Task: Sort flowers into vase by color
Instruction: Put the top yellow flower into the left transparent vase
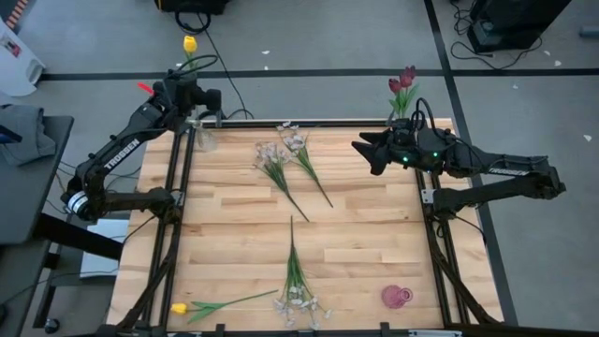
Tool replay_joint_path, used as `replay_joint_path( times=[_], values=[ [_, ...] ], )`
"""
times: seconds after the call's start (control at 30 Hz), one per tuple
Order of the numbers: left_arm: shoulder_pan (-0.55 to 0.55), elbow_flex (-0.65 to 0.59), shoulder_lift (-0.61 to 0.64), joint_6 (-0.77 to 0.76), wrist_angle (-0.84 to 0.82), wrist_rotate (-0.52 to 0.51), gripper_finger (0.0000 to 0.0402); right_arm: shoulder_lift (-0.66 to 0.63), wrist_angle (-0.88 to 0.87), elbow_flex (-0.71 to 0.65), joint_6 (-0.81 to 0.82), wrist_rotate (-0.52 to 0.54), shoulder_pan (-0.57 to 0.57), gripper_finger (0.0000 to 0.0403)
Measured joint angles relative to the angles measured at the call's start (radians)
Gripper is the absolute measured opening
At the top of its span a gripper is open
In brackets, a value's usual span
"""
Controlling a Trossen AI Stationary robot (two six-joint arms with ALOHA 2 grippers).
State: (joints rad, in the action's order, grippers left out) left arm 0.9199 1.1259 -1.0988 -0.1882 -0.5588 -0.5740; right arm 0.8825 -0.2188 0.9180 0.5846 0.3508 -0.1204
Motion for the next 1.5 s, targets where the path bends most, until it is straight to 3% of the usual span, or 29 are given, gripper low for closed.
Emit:
replay_joint_path(
  times=[0.63,1.5],
  values=[
    [0.003,0.002,0.000,0.079,0.006,-0.025,0.0004,0.000,0.000,0.000,-0.010,0.026,-0.001,0.0293],
    [0.003,-0.002,-0.001,-0.026,-0.041,0.000,0.0005,-0.016,0.008,0.000,-0.047,0.059,-0.002,0.0293]
  ],
)
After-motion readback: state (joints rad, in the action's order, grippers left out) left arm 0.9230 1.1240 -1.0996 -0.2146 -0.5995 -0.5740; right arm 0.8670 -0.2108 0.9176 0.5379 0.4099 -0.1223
